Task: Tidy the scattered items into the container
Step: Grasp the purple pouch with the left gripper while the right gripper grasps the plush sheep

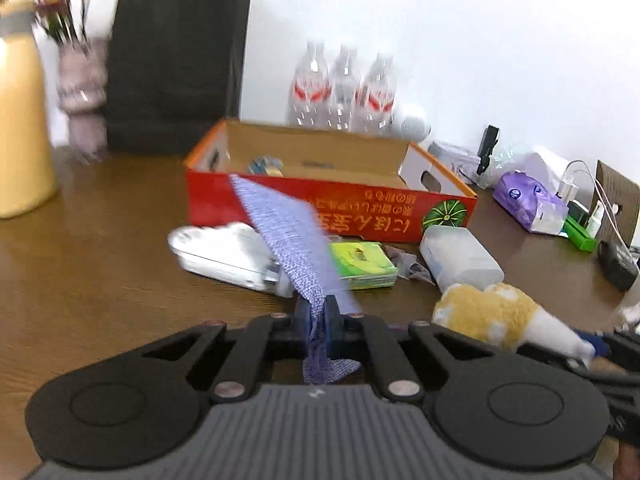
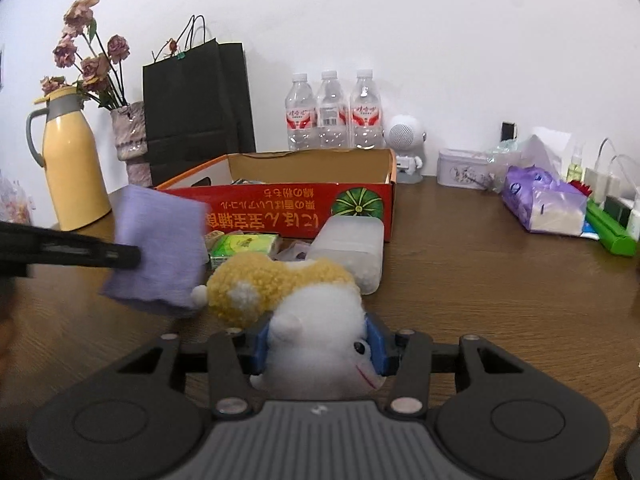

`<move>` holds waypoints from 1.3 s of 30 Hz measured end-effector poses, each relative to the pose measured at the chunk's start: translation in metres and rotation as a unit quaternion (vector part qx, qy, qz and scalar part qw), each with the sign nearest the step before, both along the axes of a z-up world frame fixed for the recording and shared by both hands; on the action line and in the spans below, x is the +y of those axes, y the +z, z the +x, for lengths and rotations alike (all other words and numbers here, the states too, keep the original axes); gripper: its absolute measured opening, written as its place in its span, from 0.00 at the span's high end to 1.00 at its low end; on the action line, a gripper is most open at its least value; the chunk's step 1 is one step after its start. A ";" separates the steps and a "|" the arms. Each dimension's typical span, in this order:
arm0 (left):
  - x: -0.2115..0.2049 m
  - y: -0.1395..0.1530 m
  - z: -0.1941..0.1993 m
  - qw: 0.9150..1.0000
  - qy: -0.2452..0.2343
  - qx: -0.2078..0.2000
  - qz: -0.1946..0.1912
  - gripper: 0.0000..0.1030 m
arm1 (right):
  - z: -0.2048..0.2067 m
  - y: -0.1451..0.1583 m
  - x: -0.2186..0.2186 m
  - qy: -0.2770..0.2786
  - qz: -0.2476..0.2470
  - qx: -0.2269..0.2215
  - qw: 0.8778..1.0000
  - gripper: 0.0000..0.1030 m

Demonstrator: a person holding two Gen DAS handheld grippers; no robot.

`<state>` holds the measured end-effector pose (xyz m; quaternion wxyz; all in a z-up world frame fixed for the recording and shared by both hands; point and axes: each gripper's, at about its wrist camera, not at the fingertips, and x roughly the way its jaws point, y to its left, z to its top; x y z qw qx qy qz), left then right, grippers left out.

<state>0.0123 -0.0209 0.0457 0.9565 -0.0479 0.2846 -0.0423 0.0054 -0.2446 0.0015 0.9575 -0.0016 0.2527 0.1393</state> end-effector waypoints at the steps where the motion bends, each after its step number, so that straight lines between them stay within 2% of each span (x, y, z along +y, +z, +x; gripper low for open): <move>1: 0.002 0.002 -0.013 1.000 -0.008 -0.001 -0.003 0.94 | -0.003 0.002 0.003 -0.006 -0.004 -0.007 1.000 0.56; 4: 0.007 0.003 -0.043 1.000 -0.018 0.001 0.003 0.93 | -0.018 0.011 0.012 -0.015 -0.003 -0.027 1.000 0.56; 7: 0.008 -0.001 -0.066 1.000 -0.020 0.005 -0.010 0.93 | -0.036 0.018 0.026 -0.019 0.004 -0.034 0.999 0.56; 13: -0.003 -0.009 -0.116 0.998 -0.008 -0.042 0.040 0.93 | -0.075 0.011 0.044 -0.026 0.021 -0.020 0.999 0.56; 17: -0.002 -0.011 -0.136 0.999 -0.007 -0.043 0.024 0.93 | -0.102 0.009 0.048 -0.020 0.008 -0.023 0.999 0.56; 23: -0.001 0.008 -0.148 0.996 -0.016 -0.089 0.016 0.93 | -0.113 0.021 0.045 -0.021 0.013 -0.028 0.999 0.56; 26: 0.008 0.033 -0.134 0.993 -0.016 -0.117 0.005 0.93 | -0.107 0.045 0.036 -0.016 0.022 -0.057 0.998 0.60; 27: 0.012 0.043 -0.128 0.992 -0.020 -0.127 -0.003 0.93 | -0.102 0.055 0.032 -0.016 0.025 -0.066 0.997 0.72; 28: 0.016 0.053 -0.120 0.990 -0.023 -0.139 -0.010 0.93 | -0.096 0.066 0.028 -0.018 0.026 -0.077 0.997 1.00; 29: 0.019 0.062 -0.110 0.989 -0.027 -0.148 -0.012 0.93 | -0.089 0.074 0.025 -0.025 0.022 -0.085 0.996 0.96; 32: 0.023 0.082 -0.073 0.989 -0.039 -0.144 -0.009 0.93 | -0.059 0.089 0.019 -0.021 -0.005 -0.096 0.995 0.97; 35: 0.027 0.086 -0.048 0.990 -0.048 -0.129 -0.022 0.93 | -0.037 0.081 0.009 0.006 -0.017 -0.044 0.999 0.87; 36: 0.030 0.081 -0.045 0.991 -0.051 -0.124 -0.029 0.93 | -0.038 0.077 0.002 0.028 -0.014 -0.022 0.999 0.72; 37: 0.033 0.076 -0.045 0.991 -0.055 -0.116 -0.034 0.93 | -0.042 0.073 -0.004 0.053 -0.013 0.000 0.998 0.46; 39: 0.039 0.061 -0.048 0.993 -0.060 -0.092 -0.041 0.93 | -0.059 0.063 -0.018 0.105 -0.028 0.033 0.993 0.30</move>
